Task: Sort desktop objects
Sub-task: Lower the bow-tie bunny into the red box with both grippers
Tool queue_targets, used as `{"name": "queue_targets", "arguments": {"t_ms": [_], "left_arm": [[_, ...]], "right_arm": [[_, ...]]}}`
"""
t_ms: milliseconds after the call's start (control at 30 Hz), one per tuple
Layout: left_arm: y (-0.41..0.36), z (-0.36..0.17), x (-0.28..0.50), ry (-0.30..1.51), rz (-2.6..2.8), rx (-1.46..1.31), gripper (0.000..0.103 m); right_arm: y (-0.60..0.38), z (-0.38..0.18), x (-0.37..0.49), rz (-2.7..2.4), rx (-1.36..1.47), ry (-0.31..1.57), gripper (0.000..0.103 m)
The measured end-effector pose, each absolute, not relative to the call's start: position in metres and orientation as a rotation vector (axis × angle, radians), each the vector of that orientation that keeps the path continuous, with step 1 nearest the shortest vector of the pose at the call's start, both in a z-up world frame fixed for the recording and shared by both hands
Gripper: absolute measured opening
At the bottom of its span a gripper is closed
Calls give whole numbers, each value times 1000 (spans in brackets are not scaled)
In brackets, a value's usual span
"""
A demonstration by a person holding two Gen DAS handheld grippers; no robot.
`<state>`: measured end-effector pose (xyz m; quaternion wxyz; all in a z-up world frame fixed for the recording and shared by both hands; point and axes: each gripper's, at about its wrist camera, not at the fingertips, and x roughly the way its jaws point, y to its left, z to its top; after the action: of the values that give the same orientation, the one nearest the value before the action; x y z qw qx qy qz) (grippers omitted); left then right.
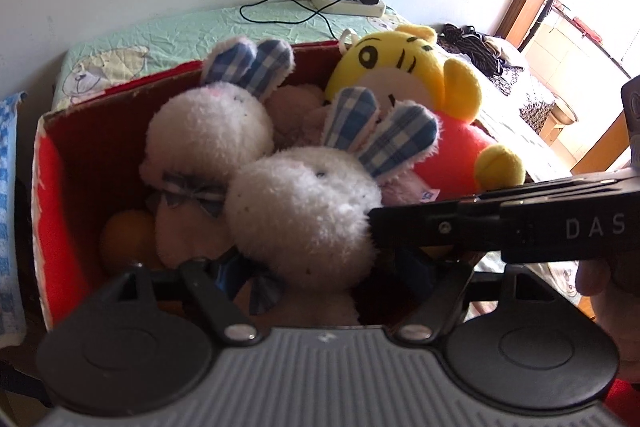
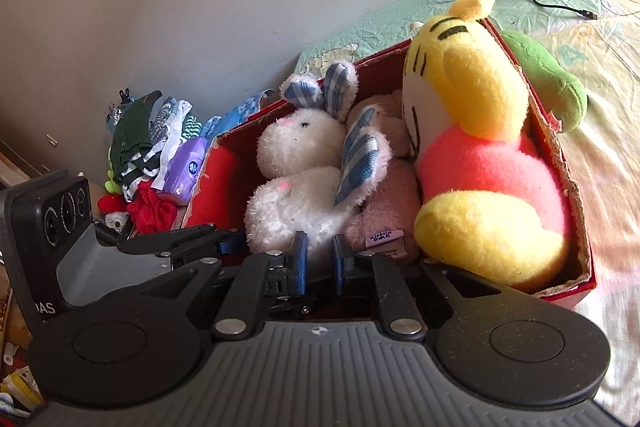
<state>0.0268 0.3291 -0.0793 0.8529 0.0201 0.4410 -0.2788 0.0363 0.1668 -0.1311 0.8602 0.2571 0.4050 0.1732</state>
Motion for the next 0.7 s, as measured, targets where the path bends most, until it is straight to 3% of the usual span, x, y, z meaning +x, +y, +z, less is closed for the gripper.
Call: {"name": "queue_targets", "arguments": {"t_ms": [700], "left_arm": [[326, -77, 21, 913, -539, 12, 84]], "right_arm": [[165, -134, 37, 339, 525, 813, 14]]}}
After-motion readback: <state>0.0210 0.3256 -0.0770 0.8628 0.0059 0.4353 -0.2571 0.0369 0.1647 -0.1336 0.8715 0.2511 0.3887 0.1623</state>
